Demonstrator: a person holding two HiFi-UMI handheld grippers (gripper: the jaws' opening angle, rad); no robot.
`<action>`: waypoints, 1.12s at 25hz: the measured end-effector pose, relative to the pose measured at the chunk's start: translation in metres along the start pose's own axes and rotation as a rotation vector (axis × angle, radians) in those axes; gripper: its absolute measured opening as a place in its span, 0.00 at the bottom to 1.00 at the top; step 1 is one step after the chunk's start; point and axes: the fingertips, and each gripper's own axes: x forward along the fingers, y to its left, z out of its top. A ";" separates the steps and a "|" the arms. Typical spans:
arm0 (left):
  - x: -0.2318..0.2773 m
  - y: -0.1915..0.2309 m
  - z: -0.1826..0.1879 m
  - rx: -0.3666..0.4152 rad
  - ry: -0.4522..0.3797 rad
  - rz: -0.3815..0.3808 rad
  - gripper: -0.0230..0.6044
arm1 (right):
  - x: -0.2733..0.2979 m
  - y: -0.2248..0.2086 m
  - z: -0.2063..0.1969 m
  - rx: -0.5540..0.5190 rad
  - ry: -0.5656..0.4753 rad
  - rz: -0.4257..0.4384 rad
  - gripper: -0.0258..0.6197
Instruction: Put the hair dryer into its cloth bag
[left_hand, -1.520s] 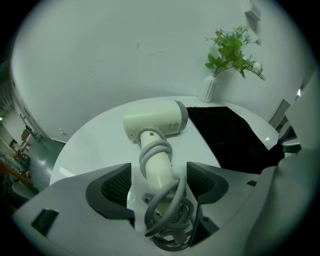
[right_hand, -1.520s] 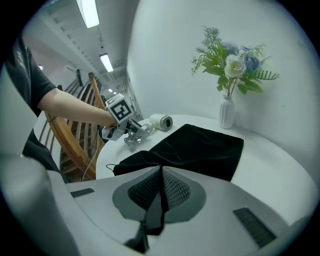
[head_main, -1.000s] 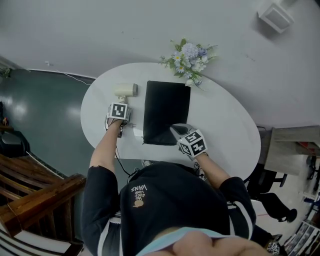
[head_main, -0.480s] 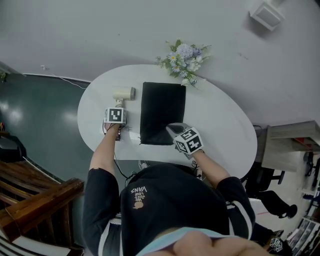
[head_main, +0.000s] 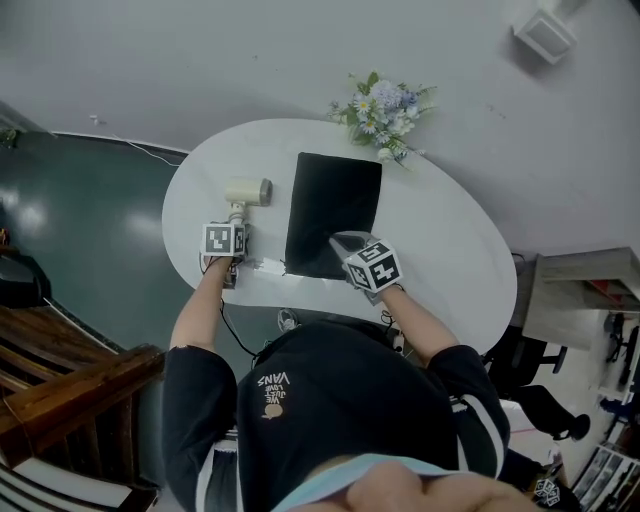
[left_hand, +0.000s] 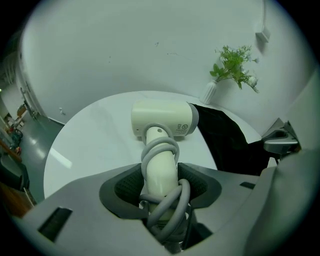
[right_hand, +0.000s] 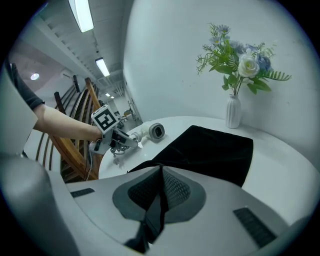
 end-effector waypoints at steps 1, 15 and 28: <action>-0.004 0.003 -0.005 -0.003 -0.009 -0.003 0.41 | 0.002 0.001 0.000 0.008 -0.001 -0.001 0.11; -0.081 0.015 -0.066 0.070 -0.111 -0.055 0.41 | 0.029 0.050 0.034 0.044 -0.083 0.034 0.11; -0.111 -0.025 -0.130 0.139 -0.100 -0.162 0.41 | 0.039 0.078 0.050 0.090 -0.166 0.016 0.11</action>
